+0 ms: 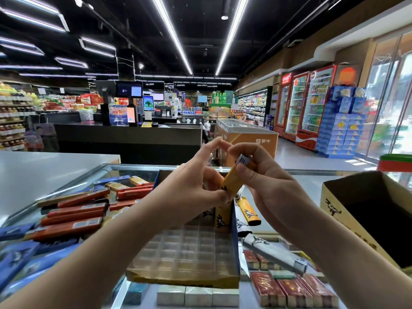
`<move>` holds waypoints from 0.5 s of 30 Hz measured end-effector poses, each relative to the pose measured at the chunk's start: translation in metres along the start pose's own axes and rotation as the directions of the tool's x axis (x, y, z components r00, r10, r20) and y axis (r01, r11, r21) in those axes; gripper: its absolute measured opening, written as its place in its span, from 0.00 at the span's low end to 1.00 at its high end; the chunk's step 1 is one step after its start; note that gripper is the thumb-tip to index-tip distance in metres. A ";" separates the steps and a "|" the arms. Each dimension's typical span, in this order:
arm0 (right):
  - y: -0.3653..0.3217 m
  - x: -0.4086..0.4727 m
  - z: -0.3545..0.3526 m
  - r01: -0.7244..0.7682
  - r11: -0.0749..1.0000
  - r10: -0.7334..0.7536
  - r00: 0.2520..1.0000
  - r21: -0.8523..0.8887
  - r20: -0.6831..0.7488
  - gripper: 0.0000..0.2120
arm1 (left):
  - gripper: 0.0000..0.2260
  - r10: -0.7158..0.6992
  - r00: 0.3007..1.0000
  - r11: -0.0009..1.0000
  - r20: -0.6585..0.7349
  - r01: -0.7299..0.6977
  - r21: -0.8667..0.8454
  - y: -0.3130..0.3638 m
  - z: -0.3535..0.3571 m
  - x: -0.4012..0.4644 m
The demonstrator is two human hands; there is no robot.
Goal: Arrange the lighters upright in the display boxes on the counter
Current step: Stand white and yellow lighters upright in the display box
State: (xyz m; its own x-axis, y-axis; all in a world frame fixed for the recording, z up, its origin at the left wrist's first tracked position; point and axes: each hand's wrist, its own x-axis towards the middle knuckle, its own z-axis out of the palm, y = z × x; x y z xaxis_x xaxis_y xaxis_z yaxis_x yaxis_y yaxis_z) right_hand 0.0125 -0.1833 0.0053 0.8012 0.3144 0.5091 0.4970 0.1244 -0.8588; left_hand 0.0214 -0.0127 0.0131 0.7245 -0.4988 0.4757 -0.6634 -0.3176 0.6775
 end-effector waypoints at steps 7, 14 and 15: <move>0.005 0.003 -0.008 -0.377 0.915 0.379 0.925 -0.142 -0.014 0.29 | 0.29 0.035 0.996 0.997 -0.079 -0.041 -0.073 -0.001 -0.018 0.003; 0.010 0.004 -0.012 -0.470 0.881 0.471 0.882 -0.054 0.003 0.26 | 0.24 -0.004 1.000 1.000 -0.010 0.004 0.026 -0.004 -0.023 -0.002; 0.010 0.004 -0.012 -0.471 0.881 0.471 0.882 -0.054 0.003 0.26 | 0.21 -0.014 1.000 0.999 0.023 0.013 0.030 -0.004 -0.023 -0.002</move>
State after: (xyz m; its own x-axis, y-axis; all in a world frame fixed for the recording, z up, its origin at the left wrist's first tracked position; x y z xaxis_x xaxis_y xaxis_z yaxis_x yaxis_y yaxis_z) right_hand 0.0248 -0.1924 -0.0007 0.9398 0.3388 0.0440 0.0787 -0.0896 -0.9929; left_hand 0.0268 0.0077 0.0224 0.7292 -0.5128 0.4532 -0.6591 -0.3478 0.6668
